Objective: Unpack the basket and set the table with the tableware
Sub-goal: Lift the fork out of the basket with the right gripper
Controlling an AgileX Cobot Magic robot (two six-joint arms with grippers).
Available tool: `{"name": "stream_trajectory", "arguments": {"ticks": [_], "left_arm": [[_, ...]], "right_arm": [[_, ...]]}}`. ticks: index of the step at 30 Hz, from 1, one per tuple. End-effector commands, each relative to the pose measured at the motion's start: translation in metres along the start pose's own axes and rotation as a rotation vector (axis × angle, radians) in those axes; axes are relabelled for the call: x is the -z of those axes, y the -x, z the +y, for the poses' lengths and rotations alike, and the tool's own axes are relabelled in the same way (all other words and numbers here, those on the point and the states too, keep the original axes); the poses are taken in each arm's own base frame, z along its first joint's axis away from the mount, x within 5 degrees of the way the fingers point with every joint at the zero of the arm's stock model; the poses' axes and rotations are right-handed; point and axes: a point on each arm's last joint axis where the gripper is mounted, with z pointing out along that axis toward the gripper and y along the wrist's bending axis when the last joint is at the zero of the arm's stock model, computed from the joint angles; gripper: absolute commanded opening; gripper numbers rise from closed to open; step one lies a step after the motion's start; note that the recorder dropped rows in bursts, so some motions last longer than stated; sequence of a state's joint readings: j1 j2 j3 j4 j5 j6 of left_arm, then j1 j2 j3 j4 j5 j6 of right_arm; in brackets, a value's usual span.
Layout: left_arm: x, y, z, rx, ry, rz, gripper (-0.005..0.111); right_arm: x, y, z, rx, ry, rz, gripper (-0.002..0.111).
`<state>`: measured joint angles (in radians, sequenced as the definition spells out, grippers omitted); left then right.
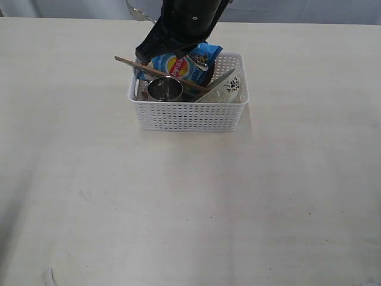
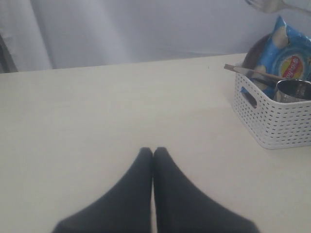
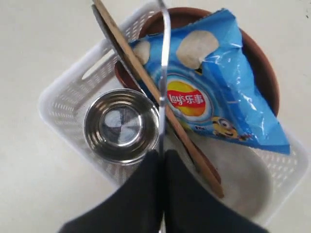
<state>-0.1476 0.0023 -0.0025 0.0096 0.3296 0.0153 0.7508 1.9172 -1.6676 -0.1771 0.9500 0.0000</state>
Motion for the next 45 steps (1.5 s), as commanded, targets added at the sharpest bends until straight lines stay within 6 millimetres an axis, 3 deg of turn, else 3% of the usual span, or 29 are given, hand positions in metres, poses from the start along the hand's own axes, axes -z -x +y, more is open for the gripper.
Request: {"name": "stream_trajectory", "arguments": {"ticks": [1, 11, 20, 24, 29, 35, 45], "left_arm": [[0.000, 0.000, 0.000, 0.005, -0.006, -0.008, 0.000], [0.000, 0.000, 0.000, 0.005, -0.006, -0.008, 0.000], [0.000, 0.000, 0.000, 0.005, -0.006, -0.008, 0.000], [0.000, 0.000, 0.000, 0.005, -0.006, -0.008, 0.000], [0.000, 0.000, 0.000, 0.005, -0.006, -0.008, 0.000], [0.000, 0.000, 0.000, 0.005, -0.006, -0.008, 0.000], [0.000, 0.000, 0.000, 0.005, -0.006, -0.008, 0.000]], "right_arm": [[0.034, 0.000, 0.011, 0.021, 0.006, -0.023, 0.000], [0.085, -0.015, 0.052, -0.023, 0.054, 0.042, 0.000], [0.091, -0.036, 0.124, -0.036, 0.144, 0.122, 0.000], [0.075, -0.054, 0.140, -0.127, 0.132, 0.183, 0.000], [0.044, -0.068, 0.154, -0.342, 0.207, 0.132, 0.000], [0.011, -0.074, 0.171, -0.593, 0.401, -0.030, 0.000], [-0.058, -0.084, 0.192, -0.801, 0.438, -0.006, 0.000]]}}
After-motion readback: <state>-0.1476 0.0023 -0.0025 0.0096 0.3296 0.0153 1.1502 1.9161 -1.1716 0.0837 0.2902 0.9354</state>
